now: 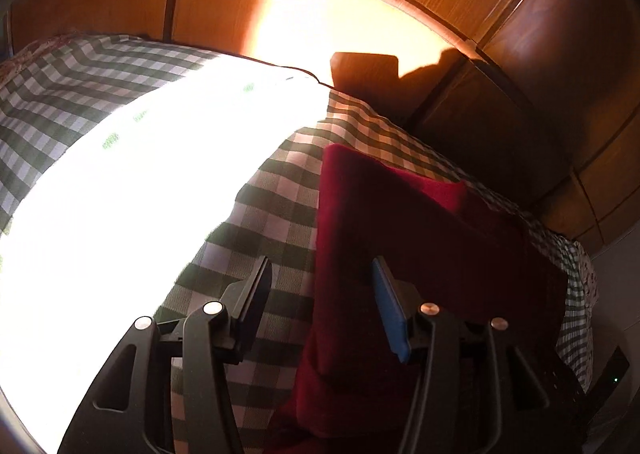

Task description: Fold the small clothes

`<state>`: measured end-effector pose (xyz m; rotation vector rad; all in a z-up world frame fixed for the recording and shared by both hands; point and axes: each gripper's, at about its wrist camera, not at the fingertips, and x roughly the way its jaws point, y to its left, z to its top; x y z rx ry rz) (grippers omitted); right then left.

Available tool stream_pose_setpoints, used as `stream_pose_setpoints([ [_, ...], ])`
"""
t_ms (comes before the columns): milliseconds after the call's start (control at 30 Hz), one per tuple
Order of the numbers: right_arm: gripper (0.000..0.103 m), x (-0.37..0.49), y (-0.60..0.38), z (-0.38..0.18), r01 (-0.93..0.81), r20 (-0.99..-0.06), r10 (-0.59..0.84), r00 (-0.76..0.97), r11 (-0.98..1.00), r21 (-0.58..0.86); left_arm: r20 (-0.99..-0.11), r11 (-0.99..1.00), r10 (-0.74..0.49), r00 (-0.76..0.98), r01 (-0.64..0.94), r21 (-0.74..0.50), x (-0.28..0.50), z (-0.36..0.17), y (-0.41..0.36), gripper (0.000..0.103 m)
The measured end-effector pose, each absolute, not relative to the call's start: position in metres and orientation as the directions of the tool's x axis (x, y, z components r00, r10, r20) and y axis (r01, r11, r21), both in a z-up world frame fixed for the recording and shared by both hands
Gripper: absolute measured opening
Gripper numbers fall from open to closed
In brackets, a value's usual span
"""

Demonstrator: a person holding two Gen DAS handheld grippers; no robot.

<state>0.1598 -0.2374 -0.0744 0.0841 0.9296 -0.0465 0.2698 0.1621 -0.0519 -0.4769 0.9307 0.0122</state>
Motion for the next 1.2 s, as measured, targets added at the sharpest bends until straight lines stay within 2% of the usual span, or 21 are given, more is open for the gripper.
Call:
stream_pose_setpoints([
  [67,0.060,0.159,-0.237,-0.074,0.077,-0.801,-0.003,0.599,0.996,0.054,-0.774,0.905,-0.170,0.609,-0.215,-0.368,0.277,-0.052,0.165,0.040],
  [167,0.061,0.161,-0.238,-0.075,0.076,-0.800,0.002,0.599,0.995,0.060,-0.798,0.968,0.053,0.600,-0.227,-0.106,0.290,-0.054,0.144,0.040],
  [300,0.062,0.162,-0.237,-0.076,0.077,-0.799,0.003,0.601,0.995,0.061,-0.780,0.970,0.190,0.596,-0.236,0.056,0.292,-0.068,0.125,0.046],
  [467,0.062,0.163,-0.240,-0.076,0.081,-0.798,0.012,0.603,0.994,0.076,-0.770,0.961,0.207,0.603,-0.271,0.047,0.269,-0.049,0.115,0.044],
  [800,0.062,0.163,-0.240,-0.076,0.080,-0.798,0.007,0.602,0.994,0.070,-0.722,0.989,0.083,0.687,-0.143,-0.023,0.156,-0.020,0.073,0.054],
  [1200,0.063,0.164,-0.232,-0.074,0.084,-0.804,-0.032,0.593,0.996,0.023,-0.751,0.997,0.019,0.660,-0.071,-0.037,0.072,-0.026,0.044,0.054],
])
